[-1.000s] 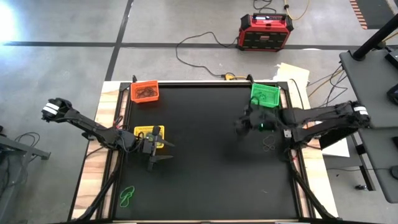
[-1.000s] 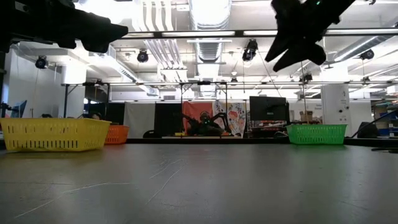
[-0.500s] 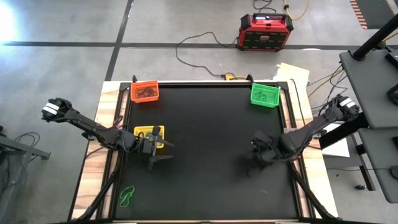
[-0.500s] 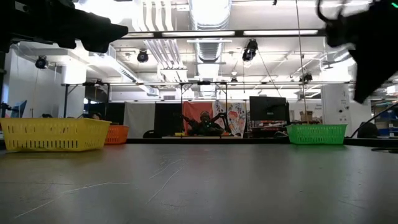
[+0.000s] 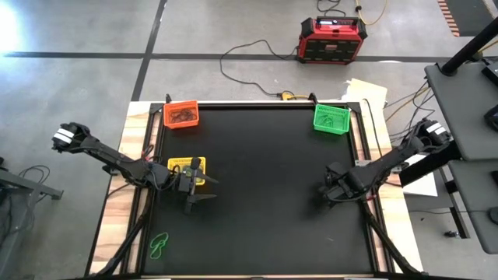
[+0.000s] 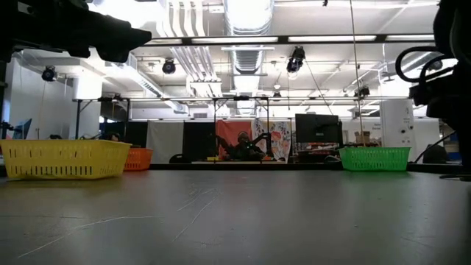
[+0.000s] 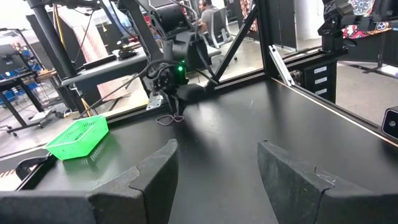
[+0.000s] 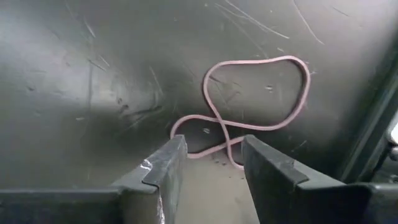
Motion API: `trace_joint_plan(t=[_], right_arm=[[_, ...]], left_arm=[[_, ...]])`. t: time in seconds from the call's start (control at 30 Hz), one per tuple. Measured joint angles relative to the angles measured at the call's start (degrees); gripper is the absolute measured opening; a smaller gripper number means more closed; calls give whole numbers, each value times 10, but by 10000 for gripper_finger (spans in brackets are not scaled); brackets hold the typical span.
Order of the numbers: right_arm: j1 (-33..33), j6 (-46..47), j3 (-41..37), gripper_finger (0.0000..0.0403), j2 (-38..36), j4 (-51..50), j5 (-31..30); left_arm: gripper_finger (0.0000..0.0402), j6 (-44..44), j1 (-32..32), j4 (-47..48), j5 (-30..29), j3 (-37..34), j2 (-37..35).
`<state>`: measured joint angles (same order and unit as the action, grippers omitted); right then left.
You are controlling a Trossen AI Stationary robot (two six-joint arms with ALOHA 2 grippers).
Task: Sort rubber bands into baskets
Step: Put the purple rubber band into the orange bin
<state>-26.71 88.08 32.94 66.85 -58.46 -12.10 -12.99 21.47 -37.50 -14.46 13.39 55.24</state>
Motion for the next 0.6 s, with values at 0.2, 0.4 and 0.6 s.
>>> trace_joint_plan(t=[0.2,0.4,0.6], right_arm=[[22,-12,-6,149,-20,8,1],[49,-28,-28,155,-13,41,0],[80,-66,-57,140,-13,77,-3]], left_arm=[[201,0,0,0,0,0,0],[201,0,0,0,0,0,0],[201,0,0,0,0,0,0]])
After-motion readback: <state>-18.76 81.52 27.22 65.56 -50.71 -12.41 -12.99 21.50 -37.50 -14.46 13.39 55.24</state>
